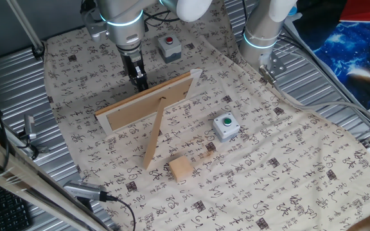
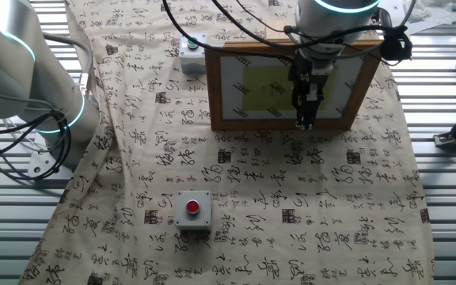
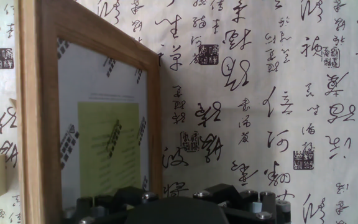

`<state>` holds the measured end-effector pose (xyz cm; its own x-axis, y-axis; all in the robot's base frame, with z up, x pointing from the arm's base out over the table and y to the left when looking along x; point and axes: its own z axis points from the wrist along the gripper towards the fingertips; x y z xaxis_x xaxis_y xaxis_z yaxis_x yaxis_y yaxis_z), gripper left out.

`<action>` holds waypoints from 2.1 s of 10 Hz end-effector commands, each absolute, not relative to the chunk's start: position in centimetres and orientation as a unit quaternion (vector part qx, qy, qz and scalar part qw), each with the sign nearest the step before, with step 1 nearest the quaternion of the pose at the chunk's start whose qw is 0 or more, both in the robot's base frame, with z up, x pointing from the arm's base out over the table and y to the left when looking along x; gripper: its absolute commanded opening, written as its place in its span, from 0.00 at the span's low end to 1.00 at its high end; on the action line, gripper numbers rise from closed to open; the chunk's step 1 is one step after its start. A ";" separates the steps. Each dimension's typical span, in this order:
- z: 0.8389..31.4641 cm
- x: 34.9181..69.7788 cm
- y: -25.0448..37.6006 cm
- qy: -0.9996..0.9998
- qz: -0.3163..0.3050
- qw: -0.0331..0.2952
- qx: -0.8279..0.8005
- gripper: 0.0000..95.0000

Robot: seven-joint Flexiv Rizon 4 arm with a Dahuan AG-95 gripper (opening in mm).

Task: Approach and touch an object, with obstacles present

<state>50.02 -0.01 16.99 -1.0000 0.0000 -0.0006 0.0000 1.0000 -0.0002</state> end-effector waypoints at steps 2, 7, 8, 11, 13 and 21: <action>17.0 50.0 0.0 0.995 0.009 0.012 -0.097 0.00; 17.3 49.9 0.1 0.995 0.008 0.012 -0.095 0.00; 17.3 49.9 0.1 0.995 0.008 0.012 -0.096 0.00; 17.3 49.9 0.1 0.995 0.008 0.012 -0.095 0.00; 17.3 49.9 0.1 0.996 0.008 0.012 -0.092 0.00; 18.1 49.4 -0.8 0.998 0.009 0.016 -0.057 0.00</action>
